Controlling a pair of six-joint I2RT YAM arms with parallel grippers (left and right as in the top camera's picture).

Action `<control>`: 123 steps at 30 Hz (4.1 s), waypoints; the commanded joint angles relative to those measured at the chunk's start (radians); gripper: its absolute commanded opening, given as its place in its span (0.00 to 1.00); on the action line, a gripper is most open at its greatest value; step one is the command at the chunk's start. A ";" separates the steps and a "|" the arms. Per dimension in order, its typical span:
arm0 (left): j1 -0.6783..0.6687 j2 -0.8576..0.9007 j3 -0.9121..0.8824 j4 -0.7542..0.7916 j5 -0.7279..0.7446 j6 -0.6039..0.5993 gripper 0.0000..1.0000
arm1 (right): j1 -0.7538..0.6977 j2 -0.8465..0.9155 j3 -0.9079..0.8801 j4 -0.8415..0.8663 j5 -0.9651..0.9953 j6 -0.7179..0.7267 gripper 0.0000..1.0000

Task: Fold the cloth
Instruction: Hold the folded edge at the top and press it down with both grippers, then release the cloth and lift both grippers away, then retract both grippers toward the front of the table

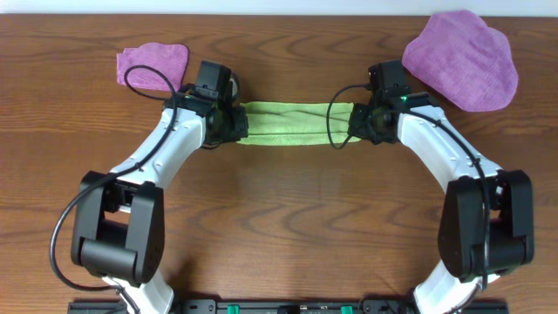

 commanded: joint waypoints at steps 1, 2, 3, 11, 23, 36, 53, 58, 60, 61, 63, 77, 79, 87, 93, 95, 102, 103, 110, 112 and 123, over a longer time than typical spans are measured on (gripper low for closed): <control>0.003 0.048 0.016 -0.012 -0.050 -0.001 0.06 | -0.016 -0.002 0.020 -0.007 0.056 -0.006 0.02; 0.002 0.057 0.016 -0.010 -0.053 -0.002 0.06 | -0.016 -0.002 0.019 -0.006 0.060 -0.006 0.02; 0.002 0.062 0.016 -0.008 -0.054 -0.002 0.06 | -0.016 -0.001 0.019 -0.005 0.071 -0.006 0.02; 0.003 0.070 0.016 0.036 -0.115 -0.008 0.06 | -0.016 -0.001 0.019 0.018 0.093 -0.007 0.02; 0.003 0.070 0.016 0.072 -0.117 -0.008 0.06 | -0.016 0.030 0.019 0.054 0.050 -0.011 0.02; 0.003 0.088 0.016 0.112 -0.137 -0.008 0.06 | -0.017 0.060 0.019 0.101 0.054 -0.011 0.02; 0.003 0.117 0.016 0.108 -0.137 -0.009 0.33 | -0.016 0.117 0.019 0.100 0.029 -0.007 0.32; 0.003 0.117 0.021 0.106 -0.153 -0.009 0.95 | -0.017 0.116 0.019 0.108 0.029 -0.008 0.90; 0.004 0.117 0.032 0.103 -0.157 -0.008 0.95 | -0.019 0.116 0.024 0.116 0.030 -0.008 0.92; 0.005 0.117 0.041 0.099 -0.157 -0.008 0.95 | -0.019 0.116 0.029 0.116 0.029 -0.009 0.97; 0.005 0.116 0.063 0.087 -0.157 -0.008 0.95 | -0.020 0.116 0.043 0.113 0.030 -0.011 0.99; 0.025 0.116 0.353 -0.146 -0.159 0.000 0.95 | -0.024 0.116 0.293 -0.155 0.113 -0.030 0.99; 0.025 0.116 0.367 -0.154 -0.159 0.000 0.95 | -0.024 0.116 0.307 -0.187 0.125 -0.033 0.99; 0.025 0.116 0.373 -0.185 -0.147 -0.001 0.95 | -0.023 0.116 0.319 -0.254 0.016 -0.037 0.99; 0.023 0.116 0.373 -0.239 -0.080 0.000 0.95 | -0.016 0.116 0.319 -0.264 -0.090 -0.039 0.99; 0.021 0.116 0.373 -0.254 -0.063 -0.001 0.95 | -0.005 0.116 0.319 -0.264 -0.104 -0.069 0.99; 0.007 0.116 0.373 -0.311 -0.041 0.000 0.95 | -0.015 0.116 0.319 -0.280 -0.073 -0.090 0.99; 0.001 0.116 0.373 -0.315 -0.041 0.002 0.95 | -0.020 0.117 0.316 -0.287 -0.072 -0.100 0.99; -0.038 0.089 0.373 -0.360 -0.053 0.014 0.95 | -0.032 0.109 0.282 -0.326 -0.072 -0.105 0.92; -0.038 0.046 0.373 -0.381 -0.055 0.021 0.95 | -0.029 0.085 0.282 -0.346 -0.049 -0.105 0.94; -0.072 -0.312 0.361 -0.481 -0.211 0.011 0.95 | -0.019 -0.301 0.273 -0.445 0.060 -0.119 0.99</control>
